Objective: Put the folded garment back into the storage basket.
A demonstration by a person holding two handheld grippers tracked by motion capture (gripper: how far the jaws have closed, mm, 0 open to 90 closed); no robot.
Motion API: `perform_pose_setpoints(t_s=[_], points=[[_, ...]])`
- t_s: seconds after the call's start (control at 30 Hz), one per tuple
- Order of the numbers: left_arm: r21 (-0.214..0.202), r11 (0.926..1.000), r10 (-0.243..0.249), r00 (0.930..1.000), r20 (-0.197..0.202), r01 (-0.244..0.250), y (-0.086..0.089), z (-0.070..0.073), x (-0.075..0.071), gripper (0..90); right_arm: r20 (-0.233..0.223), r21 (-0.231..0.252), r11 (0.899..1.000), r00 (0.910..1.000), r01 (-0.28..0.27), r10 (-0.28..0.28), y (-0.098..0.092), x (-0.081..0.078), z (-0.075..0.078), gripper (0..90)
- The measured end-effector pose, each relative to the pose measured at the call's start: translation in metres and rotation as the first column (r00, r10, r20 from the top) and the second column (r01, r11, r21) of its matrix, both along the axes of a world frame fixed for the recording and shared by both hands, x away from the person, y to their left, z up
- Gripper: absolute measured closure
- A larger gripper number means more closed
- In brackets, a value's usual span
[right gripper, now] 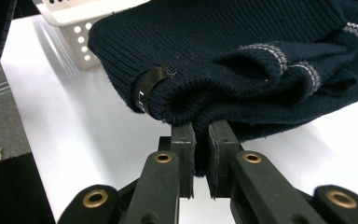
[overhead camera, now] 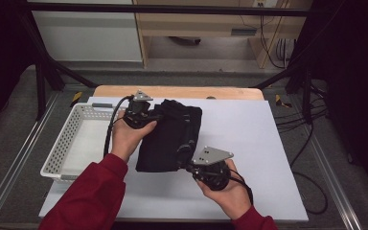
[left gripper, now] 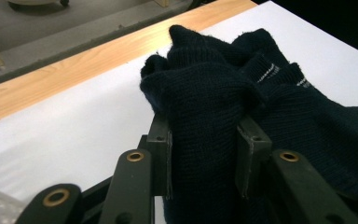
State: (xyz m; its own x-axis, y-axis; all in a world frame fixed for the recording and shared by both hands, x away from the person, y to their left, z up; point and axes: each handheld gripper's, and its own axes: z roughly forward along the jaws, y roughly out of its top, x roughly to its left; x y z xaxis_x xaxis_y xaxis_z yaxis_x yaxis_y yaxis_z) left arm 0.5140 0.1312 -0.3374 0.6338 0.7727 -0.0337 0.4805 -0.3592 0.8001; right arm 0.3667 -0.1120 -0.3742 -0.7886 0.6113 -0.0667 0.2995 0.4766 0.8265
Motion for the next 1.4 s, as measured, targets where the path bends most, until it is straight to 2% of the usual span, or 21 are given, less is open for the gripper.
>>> perform_pose_setpoints(t_s=[0.33, 0.57, 0.67, 1.1, 1.4], points=[[0.012, 0.9995, 0.029, 0.9994, 0.02, -0.029, 0.026, 0.016, 0.012, 63.9, 0.015, 0.004, 0.999, 0.9988, -0.047, 0.047, 0.027, 0.018, 0.007, 83.3], [0.035, 0.9973, 0.064, 0.9971, 0.041, -0.065, 0.048, 0.024, 0.012, 64.0, 0.029, 0.007, 0.996, 0.9959, -0.086, 0.085, 0.049, 0.031, 0.016, 83.3], [0.028, 0.996, 0.084, 0.9955, 0.046, -0.085, 0.058, 0.027, 0.011, 64.0, 0.036, 0.008, 0.995, 0.9943, -0.101, 0.1, 0.058, 0.034, 0.018, 83.3], [0.034, 0.9911, 0.126, 0.9898, 0.065, -0.129, 0.104, 0.044, 0.005, 63.9, 0.049, 0.043, 0.989, 0.9889, -0.142, 0.14, 0.097, 0.041, 0.027, 83.3], [0.034, 0.989, 0.141, 0.9875, 0.07, -0.144, 0.132, 0.049, 0.001, 64.0, 0.061, 0.037, 0.984, 0.9829, -0.176, 0.174, 0.123, 0.044, 0.032, 83.2]])
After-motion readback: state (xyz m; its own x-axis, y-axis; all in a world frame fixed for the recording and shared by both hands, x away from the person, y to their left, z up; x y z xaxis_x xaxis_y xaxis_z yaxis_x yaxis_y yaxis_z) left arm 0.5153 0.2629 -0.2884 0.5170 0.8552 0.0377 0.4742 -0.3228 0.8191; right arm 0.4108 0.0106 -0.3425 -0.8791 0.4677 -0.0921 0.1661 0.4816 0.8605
